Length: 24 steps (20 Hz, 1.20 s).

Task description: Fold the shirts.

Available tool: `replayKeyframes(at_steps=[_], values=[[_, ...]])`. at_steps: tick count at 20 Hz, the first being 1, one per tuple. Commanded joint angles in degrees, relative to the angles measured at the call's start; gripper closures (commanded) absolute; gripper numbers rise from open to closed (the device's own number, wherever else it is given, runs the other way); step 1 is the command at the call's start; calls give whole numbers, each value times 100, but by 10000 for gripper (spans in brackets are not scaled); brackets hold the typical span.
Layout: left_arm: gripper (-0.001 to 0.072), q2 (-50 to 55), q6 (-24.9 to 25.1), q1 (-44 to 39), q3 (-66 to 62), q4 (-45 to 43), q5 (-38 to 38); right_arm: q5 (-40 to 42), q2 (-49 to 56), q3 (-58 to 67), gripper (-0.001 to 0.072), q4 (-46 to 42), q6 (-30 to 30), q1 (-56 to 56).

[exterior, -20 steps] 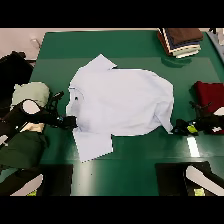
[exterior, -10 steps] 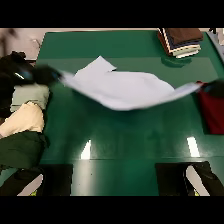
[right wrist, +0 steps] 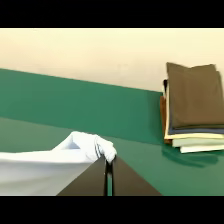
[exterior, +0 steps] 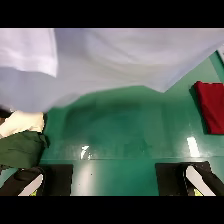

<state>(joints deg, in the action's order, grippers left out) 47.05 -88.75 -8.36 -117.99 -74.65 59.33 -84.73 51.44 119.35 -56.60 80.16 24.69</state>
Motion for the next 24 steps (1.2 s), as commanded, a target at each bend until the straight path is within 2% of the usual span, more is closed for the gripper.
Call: replayKeyframes(at_steps=[1, 3, 7, 11, 14, 17, 18, 21, 24], values=[[686, 133, -293, 2, 90, -944, -260, -286, 369, 651, 696, -393, 367, 4], [686, 450, -448, 2, 577, -1281, -111, -203, 378, -103, 697, -404, 372, 2], [686, 1888, -752, 39, 1222, -1276, 424, -116, 898, -1703, 697, -595, 365, -190], [685, 3526, -870, 273, 1521, -236, 597, -20, 2096, -2446, 697, -1464, 358, -1207], [685, 4457, -732, 328, 1521, -157, 597, 216, 3198, -2527, 696, -1703, 358, -1657], [686, 5005, -640, 468, 1521, 50, 601, 280, 4284, -1805, 696, -1687, 365, -1773], [686, 5084, -442, 540, 1521, 317, 608, 238, 4527, -1534, 697, -1665, 365, -1770], [686, 5121, 37, 863, 1515, 859, 811, -120, 4883, -1012, 696, -1602, 308, -1770], [685, 5123, 413, 1095, 1639, 866, 1305, -136, 4710, -1456, 697, -1609, 269, -1770]])
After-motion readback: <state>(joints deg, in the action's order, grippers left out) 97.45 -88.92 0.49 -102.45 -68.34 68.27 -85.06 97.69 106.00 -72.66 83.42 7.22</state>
